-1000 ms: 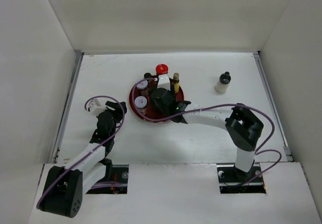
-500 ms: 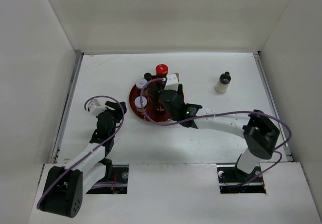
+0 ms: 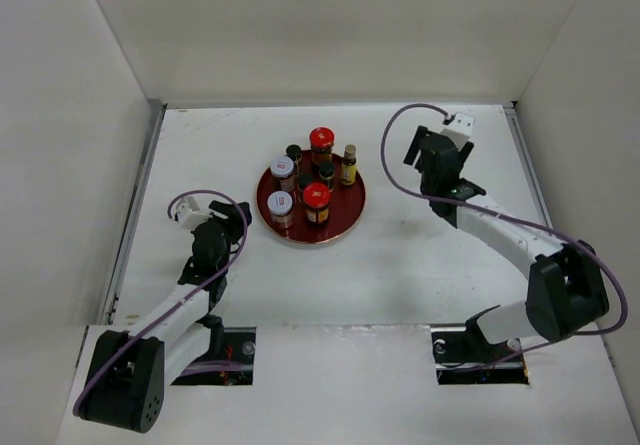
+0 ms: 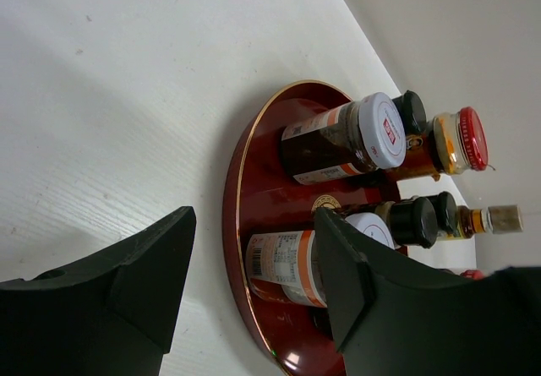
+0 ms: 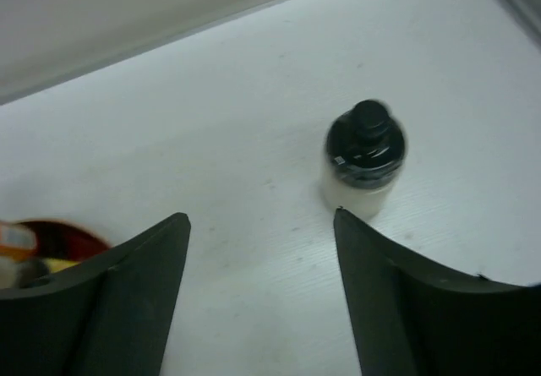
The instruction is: Organize the condiment bottles
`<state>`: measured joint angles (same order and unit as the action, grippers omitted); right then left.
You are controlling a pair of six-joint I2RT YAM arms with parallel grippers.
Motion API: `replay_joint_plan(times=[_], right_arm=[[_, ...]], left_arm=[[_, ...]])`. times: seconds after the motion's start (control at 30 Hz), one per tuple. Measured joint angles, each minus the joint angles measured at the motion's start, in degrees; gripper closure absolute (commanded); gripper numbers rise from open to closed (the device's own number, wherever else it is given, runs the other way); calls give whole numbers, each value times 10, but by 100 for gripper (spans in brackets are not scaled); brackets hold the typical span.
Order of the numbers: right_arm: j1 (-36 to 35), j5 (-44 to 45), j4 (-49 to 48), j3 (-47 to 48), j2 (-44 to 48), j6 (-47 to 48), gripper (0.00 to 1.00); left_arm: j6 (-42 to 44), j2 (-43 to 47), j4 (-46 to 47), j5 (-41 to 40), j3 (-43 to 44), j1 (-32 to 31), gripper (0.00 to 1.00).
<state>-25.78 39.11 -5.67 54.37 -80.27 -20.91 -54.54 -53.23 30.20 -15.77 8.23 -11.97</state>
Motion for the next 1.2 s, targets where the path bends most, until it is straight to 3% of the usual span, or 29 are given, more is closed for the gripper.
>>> replay_joint_plan(times=[0.13, 0.33, 0.53, 0.9, 1.03, 1.2], right_arm=[[68, -5, 6, 13, -33, 14, 5], [124, -29, 37, 66, -123, 22, 3], [143, -63, 50, 93, -170, 23, 12], [154, -87, 30, 112, -207, 22, 51], [151, -86, 24, 89, -188, 12, 52], [102, -73, 49, 18, -90, 4, 53]], left_arm=[[0, 0, 0, 0, 0, 0, 43], [0, -1, 0, 0, 0, 0, 43], [0, -3, 0, 2, 0, -1, 43], [1, -4, 0, 2, 0, 1, 43], [1, -4, 0, 2, 0, 0, 43], [1, -5, 0, 2, 0, -1, 43]])
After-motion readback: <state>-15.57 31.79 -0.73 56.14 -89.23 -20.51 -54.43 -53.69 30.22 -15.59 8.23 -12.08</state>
